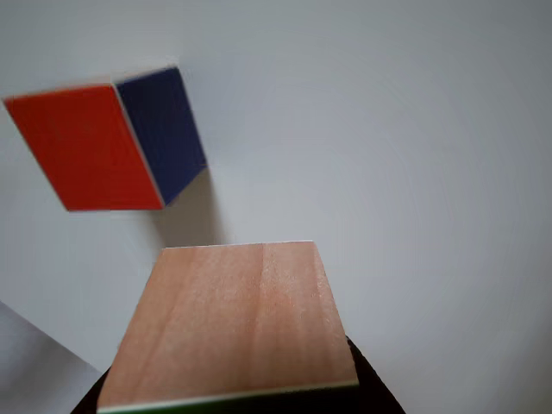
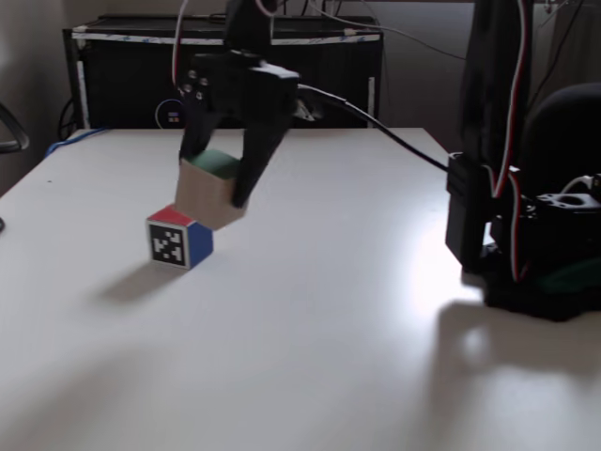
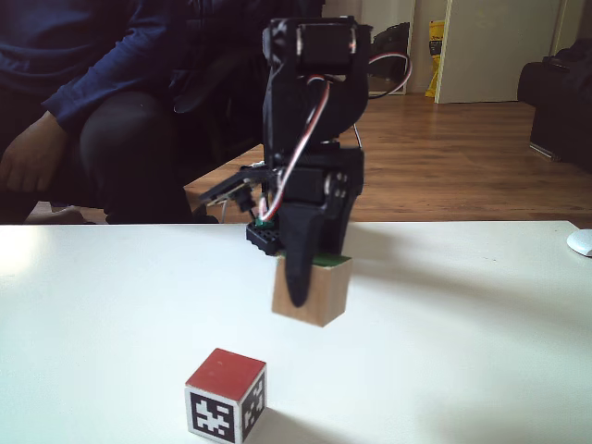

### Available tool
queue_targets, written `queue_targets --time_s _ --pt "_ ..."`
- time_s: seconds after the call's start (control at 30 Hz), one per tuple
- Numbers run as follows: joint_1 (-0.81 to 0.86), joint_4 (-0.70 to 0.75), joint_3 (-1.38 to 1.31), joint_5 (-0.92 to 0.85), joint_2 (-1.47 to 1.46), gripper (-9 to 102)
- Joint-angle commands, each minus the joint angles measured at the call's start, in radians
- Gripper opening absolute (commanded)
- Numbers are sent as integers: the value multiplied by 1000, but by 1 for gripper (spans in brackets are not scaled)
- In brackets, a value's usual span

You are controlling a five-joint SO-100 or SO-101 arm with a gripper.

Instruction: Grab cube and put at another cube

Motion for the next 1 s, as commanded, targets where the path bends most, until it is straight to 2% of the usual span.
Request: queue_targets --time_s 0.0,0.53,0.97 --pt "41 5 -97 -6 -20 15" --pt "169 51 -288 -63 -146 15" --pt "209 61 -396 -67 -264 15"
